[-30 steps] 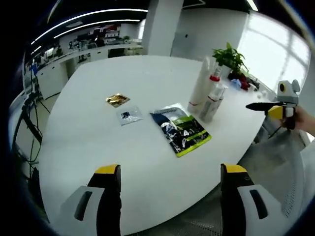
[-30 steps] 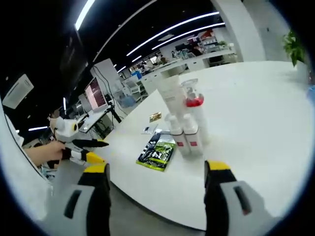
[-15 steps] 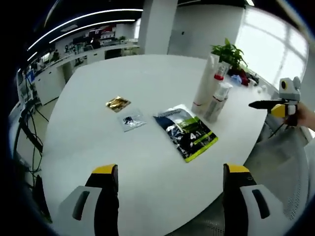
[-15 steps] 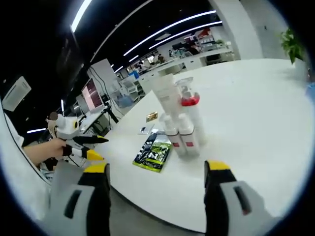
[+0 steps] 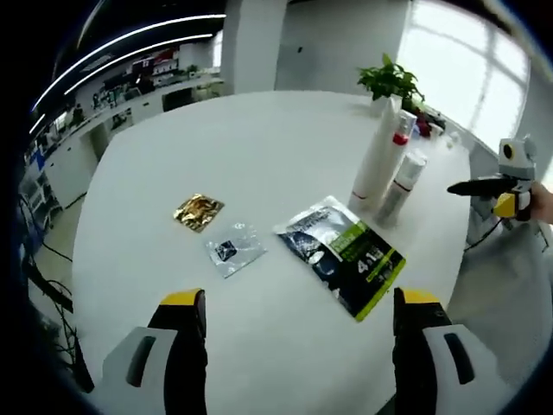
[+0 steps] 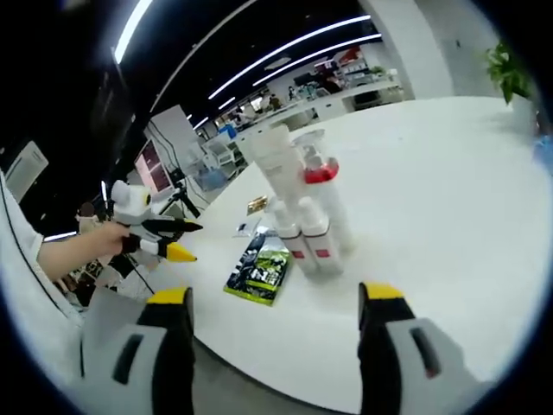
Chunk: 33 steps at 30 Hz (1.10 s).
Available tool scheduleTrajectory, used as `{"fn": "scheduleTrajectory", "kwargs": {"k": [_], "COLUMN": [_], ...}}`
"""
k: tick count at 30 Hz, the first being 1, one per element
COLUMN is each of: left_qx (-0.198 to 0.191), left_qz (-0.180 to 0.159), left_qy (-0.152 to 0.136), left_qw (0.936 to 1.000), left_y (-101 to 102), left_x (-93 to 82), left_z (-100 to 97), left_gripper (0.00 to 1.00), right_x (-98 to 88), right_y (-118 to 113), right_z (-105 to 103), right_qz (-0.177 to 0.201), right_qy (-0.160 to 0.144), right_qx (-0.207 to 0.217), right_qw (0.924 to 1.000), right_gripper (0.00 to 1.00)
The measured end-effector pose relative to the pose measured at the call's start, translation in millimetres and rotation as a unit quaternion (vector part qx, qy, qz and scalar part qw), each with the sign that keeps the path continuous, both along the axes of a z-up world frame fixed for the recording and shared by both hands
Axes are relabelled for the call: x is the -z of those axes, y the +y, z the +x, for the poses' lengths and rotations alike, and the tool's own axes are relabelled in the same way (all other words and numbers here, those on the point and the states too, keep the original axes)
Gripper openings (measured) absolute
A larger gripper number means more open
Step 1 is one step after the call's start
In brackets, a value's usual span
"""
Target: Arrange the skincare products in the storage area until every visible bottle or jar stands upright without overlapping.
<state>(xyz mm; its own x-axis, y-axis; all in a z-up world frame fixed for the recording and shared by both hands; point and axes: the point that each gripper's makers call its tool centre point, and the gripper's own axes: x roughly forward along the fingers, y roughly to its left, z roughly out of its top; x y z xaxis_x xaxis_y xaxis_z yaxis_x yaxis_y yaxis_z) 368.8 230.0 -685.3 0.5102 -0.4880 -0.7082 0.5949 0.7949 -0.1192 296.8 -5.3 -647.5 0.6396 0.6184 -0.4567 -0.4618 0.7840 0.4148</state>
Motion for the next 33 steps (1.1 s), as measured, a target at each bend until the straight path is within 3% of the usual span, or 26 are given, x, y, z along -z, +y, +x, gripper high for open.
{"fn": "scheduleTrajectory", "kwargs": {"k": [7, 12, 15, 19, 24, 29, 33], "left_qx": [0.035, 0.098, 0.108, 0.160, 0.170, 0.224, 0.238], "left_qz": [0.032, 0.094, 0.100, 0.143, 0.142, 0.154, 0.167], "left_qy": [0.004, 0.005, 0.004, 0.004, 0.014, 0.040, 0.042], "left_qw": [0.9988, 0.9907, 0.9891, 0.9766, 0.9751, 0.9616, 0.9560], "left_y": [-1.2, 3.3, 2.8, 10.0, 8.3, 5.7, 6.7], "left_x": [12.7, 29.1, 33.6, 44.0, 47.2, 60.1, 64.1], "left_z": [23.2, 44.1, 57.9, 75.3, 90.7, 92.2, 97.4], "left_gripper": [0.86, 0.83, 0.81, 0.76, 0.74, 0.69, 0.64], "right_x": [4.9, 7.1, 8.7, 10.2, 10.9, 11.4, 12.4], "right_y": [-4.3, -6.4, -7.4, -8.0, -7.9, -9.2, -10.3], "right_z": [3.2, 3.1, 3.0, 3.8, 4.7, 6.5, 6.3], "right_qz": [0.003, 0.001, 0.000, -0.002, -0.005, -0.006, -0.007], "right_qy": [0.009, 0.014, 0.017, 0.020, 0.023, 0.024, 0.026], "right_qx": [0.011, 0.014, 0.016, 0.017, 0.017, 0.021, 0.024], "right_qw": [0.9999, 0.9998, 0.9997, 0.9997, 0.9996, 0.9995, 0.9993], "right_gripper": [0.79, 0.79, 0.79, 0.79, 0.79, 0.79, 0.79]}}
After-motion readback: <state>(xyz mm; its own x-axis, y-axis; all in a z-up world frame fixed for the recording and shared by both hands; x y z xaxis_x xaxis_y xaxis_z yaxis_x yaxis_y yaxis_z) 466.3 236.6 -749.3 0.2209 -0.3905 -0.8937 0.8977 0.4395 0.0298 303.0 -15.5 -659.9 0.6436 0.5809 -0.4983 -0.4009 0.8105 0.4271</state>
